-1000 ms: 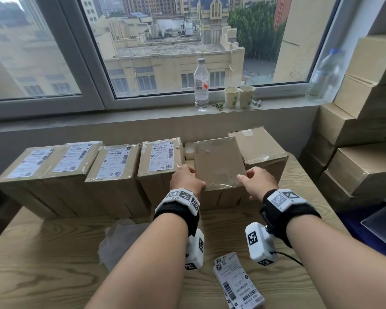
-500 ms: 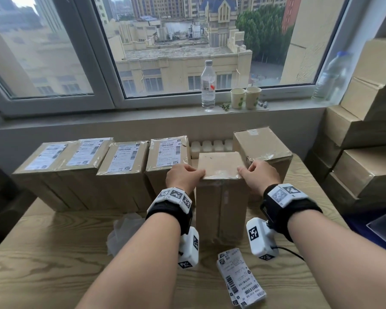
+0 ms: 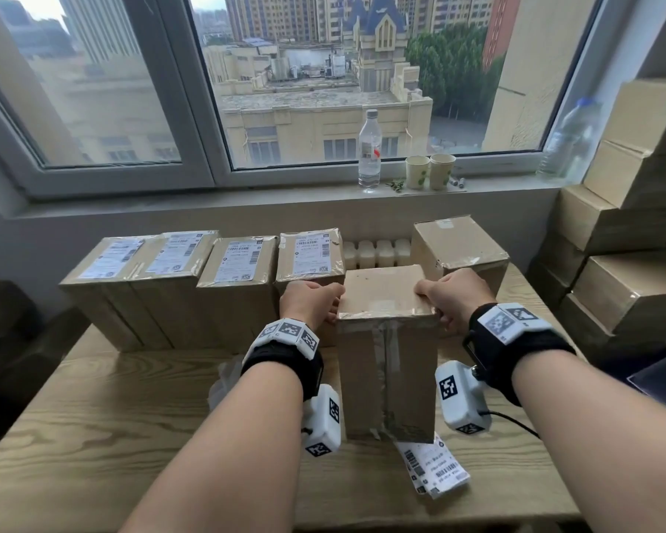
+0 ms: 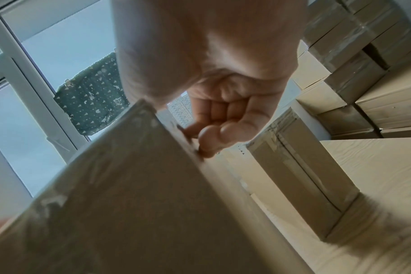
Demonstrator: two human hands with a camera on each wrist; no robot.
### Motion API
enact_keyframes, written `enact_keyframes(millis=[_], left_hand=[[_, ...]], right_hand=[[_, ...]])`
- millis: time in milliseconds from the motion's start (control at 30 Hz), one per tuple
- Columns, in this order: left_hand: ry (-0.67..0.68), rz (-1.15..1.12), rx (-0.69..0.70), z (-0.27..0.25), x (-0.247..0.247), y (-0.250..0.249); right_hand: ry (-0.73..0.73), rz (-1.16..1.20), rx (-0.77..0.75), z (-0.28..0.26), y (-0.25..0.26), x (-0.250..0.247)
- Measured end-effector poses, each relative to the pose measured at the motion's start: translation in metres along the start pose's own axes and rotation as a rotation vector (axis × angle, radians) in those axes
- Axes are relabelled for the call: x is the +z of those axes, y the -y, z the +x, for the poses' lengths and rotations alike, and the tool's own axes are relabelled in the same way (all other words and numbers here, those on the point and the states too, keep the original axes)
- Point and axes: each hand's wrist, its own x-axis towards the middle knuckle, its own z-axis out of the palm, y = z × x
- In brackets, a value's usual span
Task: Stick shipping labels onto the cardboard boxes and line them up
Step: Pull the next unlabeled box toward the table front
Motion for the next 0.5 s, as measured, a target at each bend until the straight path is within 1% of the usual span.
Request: enact_keyframes(millis=[133, 200, 300, 367, 500], left_hand=[[0.100, -0.085, -0.107, -0.009, -0.026, 0.014], [0.151, -0.087, -0.114, -0.013, -0.037, 0.024], [0.150, -0.029, -0.072, -0.013, -0.055, 0.038], [0.132, 0.009, -0.056, -0.011, -0.065, 0.046], [0.148, 0.010, -0.071, -0.012, -0.072, 0.065]], right_hand=[[0.075, 0.014, -0.014, -0.022, 0.009, 0.016], [0.120, 0.019, -0.034, -0.032, 0.013, 0.027], [0.212, -0.009, -0.078, -0.046, 0.019, 0.048], [0.245, -0.006, -0.098, -0.053, 0.020, 0.061], [0.214, -0.053, -0.083, -0.056, 0.014, 0.080]])
